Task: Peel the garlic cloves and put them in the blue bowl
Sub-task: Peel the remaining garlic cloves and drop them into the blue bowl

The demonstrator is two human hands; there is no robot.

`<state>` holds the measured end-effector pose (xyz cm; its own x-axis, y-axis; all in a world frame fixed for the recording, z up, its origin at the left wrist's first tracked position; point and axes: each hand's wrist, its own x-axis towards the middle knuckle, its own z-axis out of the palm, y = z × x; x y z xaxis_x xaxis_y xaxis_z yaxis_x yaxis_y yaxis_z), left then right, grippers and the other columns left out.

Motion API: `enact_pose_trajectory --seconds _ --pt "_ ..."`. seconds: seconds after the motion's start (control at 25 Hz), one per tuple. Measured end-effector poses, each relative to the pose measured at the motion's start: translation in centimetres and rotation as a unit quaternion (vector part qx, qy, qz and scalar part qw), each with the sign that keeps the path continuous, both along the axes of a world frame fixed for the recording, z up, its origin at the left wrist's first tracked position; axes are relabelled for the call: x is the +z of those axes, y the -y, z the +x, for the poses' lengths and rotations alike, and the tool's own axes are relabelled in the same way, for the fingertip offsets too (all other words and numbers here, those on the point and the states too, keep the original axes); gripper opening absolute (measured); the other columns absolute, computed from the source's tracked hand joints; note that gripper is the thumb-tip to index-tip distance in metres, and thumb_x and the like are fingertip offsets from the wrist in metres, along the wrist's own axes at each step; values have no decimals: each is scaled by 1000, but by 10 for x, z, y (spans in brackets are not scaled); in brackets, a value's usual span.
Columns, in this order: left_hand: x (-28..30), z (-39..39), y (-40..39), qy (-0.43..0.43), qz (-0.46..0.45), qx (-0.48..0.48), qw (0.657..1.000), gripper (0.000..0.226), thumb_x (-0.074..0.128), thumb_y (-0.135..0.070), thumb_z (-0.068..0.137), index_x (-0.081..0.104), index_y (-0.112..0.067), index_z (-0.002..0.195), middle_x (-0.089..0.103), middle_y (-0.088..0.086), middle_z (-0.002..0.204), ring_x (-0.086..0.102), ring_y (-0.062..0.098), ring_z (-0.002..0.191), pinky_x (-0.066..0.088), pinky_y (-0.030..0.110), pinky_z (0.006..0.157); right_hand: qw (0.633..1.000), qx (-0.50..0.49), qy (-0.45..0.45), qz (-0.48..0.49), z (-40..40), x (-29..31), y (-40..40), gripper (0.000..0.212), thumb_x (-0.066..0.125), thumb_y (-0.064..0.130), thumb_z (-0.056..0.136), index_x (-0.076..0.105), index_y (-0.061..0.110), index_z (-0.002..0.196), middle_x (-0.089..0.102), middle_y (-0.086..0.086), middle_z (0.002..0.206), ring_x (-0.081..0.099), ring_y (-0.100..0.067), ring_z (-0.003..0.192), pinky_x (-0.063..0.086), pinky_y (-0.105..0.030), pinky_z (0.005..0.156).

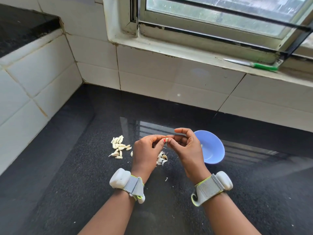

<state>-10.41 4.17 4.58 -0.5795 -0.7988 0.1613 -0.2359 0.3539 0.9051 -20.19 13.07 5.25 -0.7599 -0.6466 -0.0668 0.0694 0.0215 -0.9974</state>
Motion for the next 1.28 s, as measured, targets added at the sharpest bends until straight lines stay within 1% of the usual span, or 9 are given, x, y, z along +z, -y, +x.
enact_pose_trajectory --seconds 0.2,0.4,0.48,0.64,0.8,0.88,1.12,1.2,1.28 --pt "-2 0 1 1 -28 0 1000 9 70 -16 83 75 -15 90 73 -3 82 65 9 72 51 22 67 1000 -11 13 -8 2 1 0 31 73 -3 81 58 11 104 72 -8 84 71 -17 82 56 -23 72" --pt "-3 0 0 11 -62 0 998 6 68 -15 84 73 -14 88 68 -1 80 60 11 71 48 25 66 995 4 92 -28 3 3 -1 33 72 -4 81 57 9 108 71 -15 90 71 -22 87 58 -32 75" --pt "-3 0 1 14 -66 2 998 7 66 -14 86 72 -13 89 67 -1 81 59 10 70 47 22 65 993 -1 116 -35 2 5 -2 37 72 -5 81 55 6 112 70 -17 94 71 -23 88 58 -30 74" --pt "-5 2 3 5 -50 3 999 9 67 -15 86 74 -14 91 69 -2 83 59 7 70 44 11 64 990 -16 131 -46 2 5 -5 36 71 -4 81 54 7 112 72 -16 92 72 -25 87 59 -30 74" --pt "-3 3 -1 0 2 -21 1000 10 70 -22 84 76 -17 91 73 -6 83 64 4 72 51 20 67 994 -23 101 -41 2 4 -6 35 72 -3 81 55 6 109 71 -20 95 72 -29 90 58 -30 74" --pt "-1 2 -2 2 16 -15 1000 10 71 -24 83 76 -18 88 73 -7 79 64 3 69 52 20 65 996 -16 74 -37 3 3 -6 31 72 -3 81 57 8 106 72 -19 93 72 -28 91 58 -30 74" --pt "2 1 -4 32 28 4 999 10 73 -28 81 76 -20 83 72 -7 70 65 8 63 55 32 62 1000 -5 17 -23 3 3 -6 28 73 -4 80 59 9 101 73 -12 89 72 -22 86 58 -30 74" --pt "2 1 -5 45 21 10 999 9 72 -27 81 76 -20 82 72 -6 71 65 8 63 54 31 61 1000 -3 0 -17 3 3 -6 28 73 -4 80 59 10 99 73 -11 88 72 -21 86 58 -30 74" --pt "3 1 -6 54 16 16 998 8 72 -23 80 76 -17 81 73 -3 71 63 9 62 51 27 61 1000 1 -14 -14 5 2 -6 27 73 -5 81 59 12 98 73 -10 88 72 -22 86 58 -30 74"
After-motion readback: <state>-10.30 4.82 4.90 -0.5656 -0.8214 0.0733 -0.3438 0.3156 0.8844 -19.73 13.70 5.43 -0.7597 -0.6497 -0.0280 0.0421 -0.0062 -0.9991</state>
